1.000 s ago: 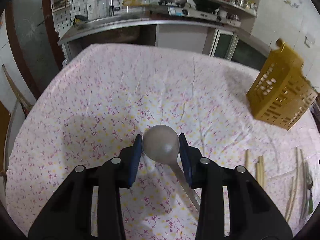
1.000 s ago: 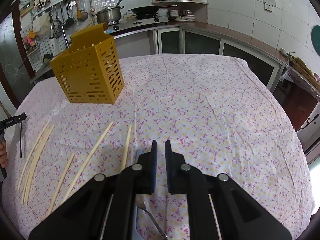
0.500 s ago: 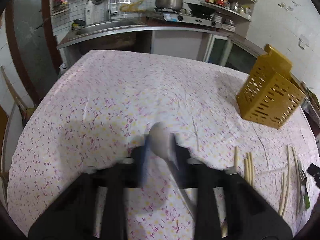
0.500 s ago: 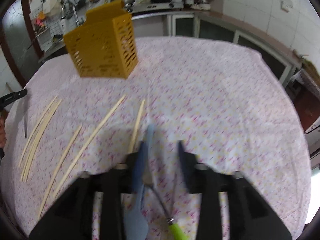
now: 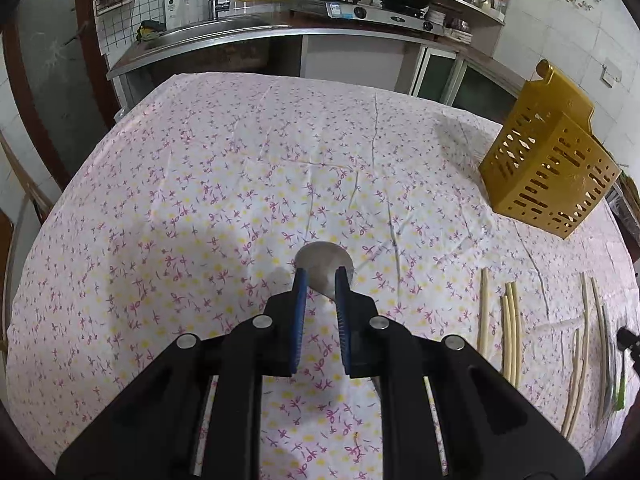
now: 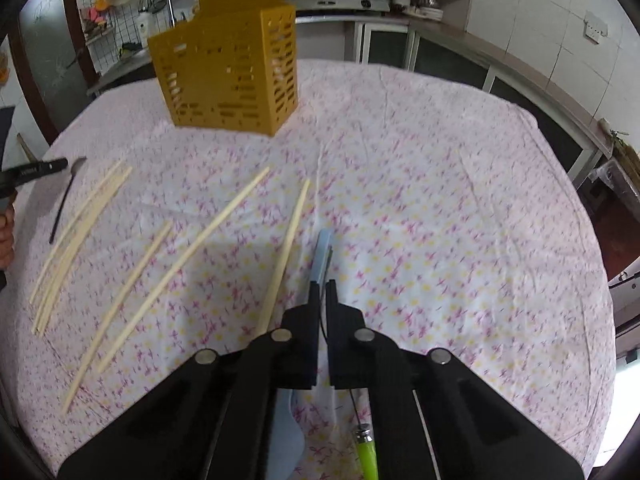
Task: Organize utensils
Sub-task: 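Lift the ladle with the left tool while the right tool lifts the fork and spatula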
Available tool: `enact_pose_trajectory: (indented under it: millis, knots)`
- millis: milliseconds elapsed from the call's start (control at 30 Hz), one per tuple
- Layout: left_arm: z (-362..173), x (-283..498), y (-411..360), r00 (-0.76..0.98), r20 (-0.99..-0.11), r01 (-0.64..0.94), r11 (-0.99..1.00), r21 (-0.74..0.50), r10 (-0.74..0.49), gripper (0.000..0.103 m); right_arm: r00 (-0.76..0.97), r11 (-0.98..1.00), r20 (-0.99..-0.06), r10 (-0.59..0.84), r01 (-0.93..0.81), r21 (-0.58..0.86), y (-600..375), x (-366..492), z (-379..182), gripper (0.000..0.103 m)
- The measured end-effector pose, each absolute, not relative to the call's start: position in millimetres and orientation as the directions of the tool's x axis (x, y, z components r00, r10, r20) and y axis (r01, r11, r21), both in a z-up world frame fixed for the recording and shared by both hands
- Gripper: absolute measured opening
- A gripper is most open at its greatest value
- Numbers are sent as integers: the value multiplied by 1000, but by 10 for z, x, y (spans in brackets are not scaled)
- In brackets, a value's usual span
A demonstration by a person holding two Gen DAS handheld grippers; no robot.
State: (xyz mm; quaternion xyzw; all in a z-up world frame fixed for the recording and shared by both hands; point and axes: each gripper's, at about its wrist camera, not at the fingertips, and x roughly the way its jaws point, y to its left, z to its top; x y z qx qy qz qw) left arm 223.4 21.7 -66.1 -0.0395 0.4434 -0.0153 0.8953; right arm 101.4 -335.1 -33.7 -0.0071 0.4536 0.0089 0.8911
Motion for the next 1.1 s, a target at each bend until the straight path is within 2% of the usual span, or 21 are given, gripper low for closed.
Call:
enact_pose_trajectory:
  millis: [67,333,433,567,700,900,1100]
  knots:
    - [-671,2248,216,604,-795,-6,997,-81,-61,15,612,1000,-791,1,-10,-6,-3381,1016,-250,3]
    - [-790,2378,143,557,-828,9,997,-78,-69,39,630,1000,-777,-6,6,-3,-3452,1105,-170,3]
    - [-892,2445,75,530,-846,16,998,-63,-62,42,627,1000,-779,-1,6,3,-3455,1117,-195,3]
    - [-923,2562,24,543,-839,2,1000,-31,-27,43,624,1000,-781,5,4,9,-3453,1139,-222,3]
    - [-932,2622,4,559,-829,-11,1000,-7,1,35,627,1000,-779,7,7,15,-3461,1141,-219,3]
    - [-839,2568,48,578,-815,2,999,-45,-38,35,650,1000,-760,6,17,22,-3486,1113,-107,3]
    - [-423,2346,20,684,-726,34,997,-65,-71,35,713,998,-700,31,18,62,-3523,1047,152,3]
